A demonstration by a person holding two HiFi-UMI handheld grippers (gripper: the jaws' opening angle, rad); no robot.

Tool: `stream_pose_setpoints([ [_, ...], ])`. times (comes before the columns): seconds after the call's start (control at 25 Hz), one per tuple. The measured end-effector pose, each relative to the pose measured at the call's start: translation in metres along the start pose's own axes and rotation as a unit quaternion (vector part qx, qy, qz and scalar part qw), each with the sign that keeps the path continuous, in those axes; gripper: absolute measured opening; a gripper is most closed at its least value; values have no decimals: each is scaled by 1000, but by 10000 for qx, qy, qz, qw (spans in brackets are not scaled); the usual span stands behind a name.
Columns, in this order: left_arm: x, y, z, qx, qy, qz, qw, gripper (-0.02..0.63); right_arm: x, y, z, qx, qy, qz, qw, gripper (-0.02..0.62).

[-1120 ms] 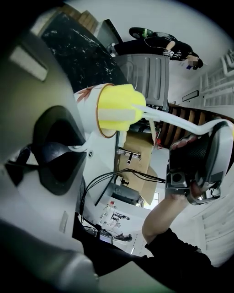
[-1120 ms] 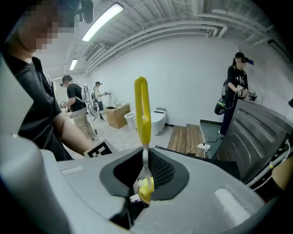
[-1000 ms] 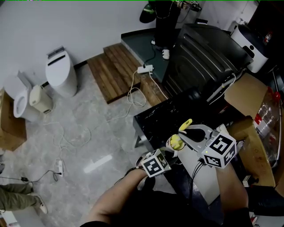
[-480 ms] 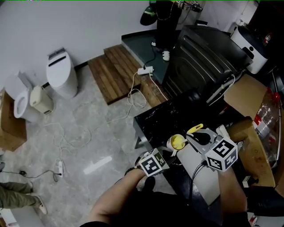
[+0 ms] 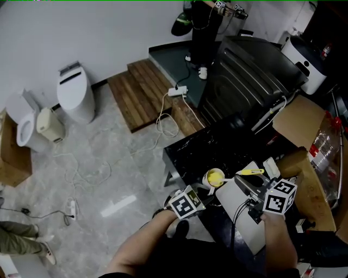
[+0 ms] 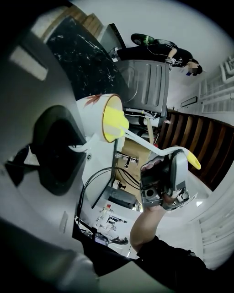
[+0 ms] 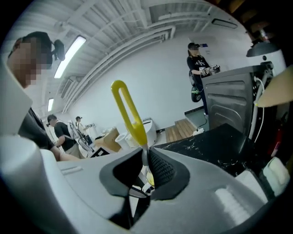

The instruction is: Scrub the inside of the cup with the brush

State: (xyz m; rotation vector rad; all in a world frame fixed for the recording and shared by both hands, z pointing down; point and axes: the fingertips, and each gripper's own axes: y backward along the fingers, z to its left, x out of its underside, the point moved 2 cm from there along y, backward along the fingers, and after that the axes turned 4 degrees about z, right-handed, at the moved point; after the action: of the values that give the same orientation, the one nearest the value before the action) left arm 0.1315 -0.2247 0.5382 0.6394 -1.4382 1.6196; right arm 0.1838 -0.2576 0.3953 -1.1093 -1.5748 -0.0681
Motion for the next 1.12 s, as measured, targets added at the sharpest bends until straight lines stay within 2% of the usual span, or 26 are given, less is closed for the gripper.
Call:
stream_pose_setpoints([
  [0.16, 1, 1, 2, -13, 22, -25, 10000, 64, 6, -12, -6, -19, -488, -383, 9981, 49],
  [0.28, 1, 3, 3, -5, 23, -49, 10000, 63, 7, -19, -12, 170, -548, -566, 9967, 49],
  [0.36, 2, 4, 3, 3, 15, -48, 10000, 63, 4, -21, -12, 435, -253, -558, 9972, 41],
  [0.44, 2, 4, 3, 7, 6, -48, 10000, 63, -2, -26, -1, 541, 262, -460, 9971, 40],
  [0.64, 2, 5, 3, 28, 4, -61, 10000, 63, -21, -54, 36, 121, 1640, -181, 9862, 41],
  [0.8, 1, 5, 2, 40, -10, -59, 10000, 63, -28, -73, 38, 100, 2137, 39, 9768, 38],
  [0.96, 1, 4, 3, 10, -11, -29, 10000, 63, -21, -88, 36, 342, 2790, 437, 9587, 38],
  [1.12, 2, 7, 5, -77, 20, -64, 9999, 63, -23, -79, 26, 634, 3016, 673, 9489, 48],
])
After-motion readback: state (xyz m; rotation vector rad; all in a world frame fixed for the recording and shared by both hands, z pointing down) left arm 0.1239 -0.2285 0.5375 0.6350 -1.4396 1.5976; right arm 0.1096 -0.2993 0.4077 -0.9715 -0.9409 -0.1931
